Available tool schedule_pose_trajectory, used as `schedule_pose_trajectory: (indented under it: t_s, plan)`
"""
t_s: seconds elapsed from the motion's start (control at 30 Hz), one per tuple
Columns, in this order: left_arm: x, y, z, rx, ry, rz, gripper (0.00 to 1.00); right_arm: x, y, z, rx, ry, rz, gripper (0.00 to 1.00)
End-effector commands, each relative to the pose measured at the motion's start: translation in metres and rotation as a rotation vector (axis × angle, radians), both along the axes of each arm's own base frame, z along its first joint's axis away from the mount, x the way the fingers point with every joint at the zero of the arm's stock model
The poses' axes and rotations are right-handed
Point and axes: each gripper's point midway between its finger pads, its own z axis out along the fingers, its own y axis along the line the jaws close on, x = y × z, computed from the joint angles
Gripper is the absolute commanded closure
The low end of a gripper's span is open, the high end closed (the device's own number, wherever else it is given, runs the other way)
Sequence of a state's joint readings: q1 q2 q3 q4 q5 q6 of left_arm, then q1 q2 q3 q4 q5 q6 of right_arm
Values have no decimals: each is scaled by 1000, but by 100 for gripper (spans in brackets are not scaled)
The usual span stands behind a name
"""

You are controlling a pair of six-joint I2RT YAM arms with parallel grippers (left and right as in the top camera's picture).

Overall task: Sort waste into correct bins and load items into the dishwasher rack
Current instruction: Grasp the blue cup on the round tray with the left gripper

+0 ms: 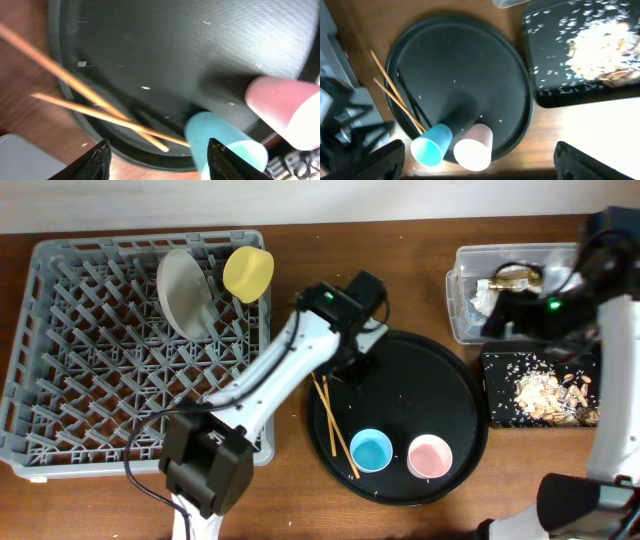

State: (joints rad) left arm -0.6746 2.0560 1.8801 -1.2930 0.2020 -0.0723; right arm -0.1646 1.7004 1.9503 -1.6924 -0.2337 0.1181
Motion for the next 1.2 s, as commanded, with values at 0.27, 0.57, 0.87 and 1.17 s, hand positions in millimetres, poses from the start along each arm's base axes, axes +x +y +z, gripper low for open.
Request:
schedule_pose_trajectory:
  t_s: [0.27,0.57,0.87,1.17]
  plan:
    - [37,102,96,-88,-148,293,38,-58,24,1,-131,-42,66,29]
    - [-19,59,43,3,-44,301,42,-103,54,-33,40,-95,81,18]
    - [-47,43,14,-123,57,313,42,-86,92,-81,106,-9,145,18]
    - [-9,81,35,-224,-29,447,42,-80,167,-140,73,156,323,53]
